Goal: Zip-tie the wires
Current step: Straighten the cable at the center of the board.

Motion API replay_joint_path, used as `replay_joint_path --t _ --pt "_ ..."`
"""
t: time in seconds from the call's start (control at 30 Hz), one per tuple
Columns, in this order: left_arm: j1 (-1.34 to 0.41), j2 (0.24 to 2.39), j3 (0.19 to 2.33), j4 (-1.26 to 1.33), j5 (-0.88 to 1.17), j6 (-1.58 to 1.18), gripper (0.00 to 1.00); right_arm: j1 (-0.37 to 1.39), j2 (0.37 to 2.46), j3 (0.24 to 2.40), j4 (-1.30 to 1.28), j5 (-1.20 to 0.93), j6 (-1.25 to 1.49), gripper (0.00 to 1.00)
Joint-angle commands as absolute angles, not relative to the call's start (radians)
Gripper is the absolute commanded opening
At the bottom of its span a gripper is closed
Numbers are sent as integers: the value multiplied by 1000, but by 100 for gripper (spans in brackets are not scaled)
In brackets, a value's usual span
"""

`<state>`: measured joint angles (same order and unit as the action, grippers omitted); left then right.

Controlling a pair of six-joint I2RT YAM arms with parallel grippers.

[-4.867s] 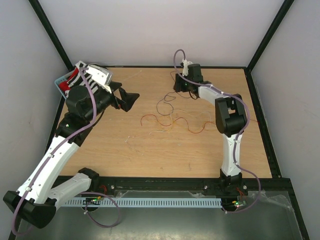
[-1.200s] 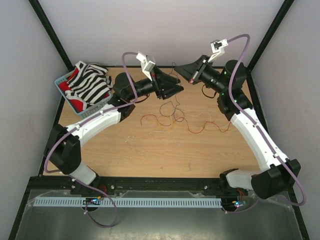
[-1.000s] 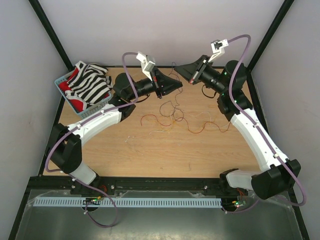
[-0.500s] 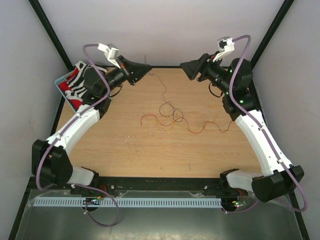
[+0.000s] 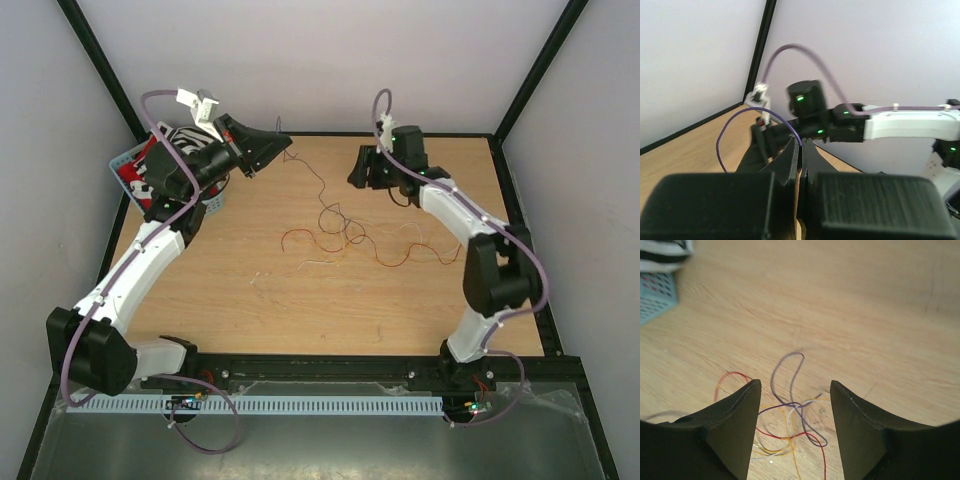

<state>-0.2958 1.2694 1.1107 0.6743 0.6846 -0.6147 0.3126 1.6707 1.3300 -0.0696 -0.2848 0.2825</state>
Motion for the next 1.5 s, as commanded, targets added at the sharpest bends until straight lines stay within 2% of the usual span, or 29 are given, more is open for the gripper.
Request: replay_joint_path --t 0.0,0.23,0.6,0.73,0.8,0.9,1.03,1.47 --pt "-292 1242 1101 684 713 -643 0 335 1797 1430 -170 -315 251 68" --pt "-292 1233 1095 683 714 -644 0 375 1950 1481 -189 -352 262 68" --pt "-291 1222 1089 683 718 -652 0 397 2053 1500 -200 -295 251 64" --pt "-292 1218 1085 682 720 -653 0 396 2093 1518 -206 -355 254 51" --pt "-292 1214 1083 683 719 -655 0 398 2106 1531 -211 -382 254 40" --pt "-289 1204 1082 676 719 -652 0 397 2089 1566 -226 -367 244 16" --pt "-274 1181 1084 653 722 -649 0 395 2043 1672 -266 -260 208 1" --pt "-120 1051 1014 524 718 -668 0 331 1990 1974 -319 -52 163 0"
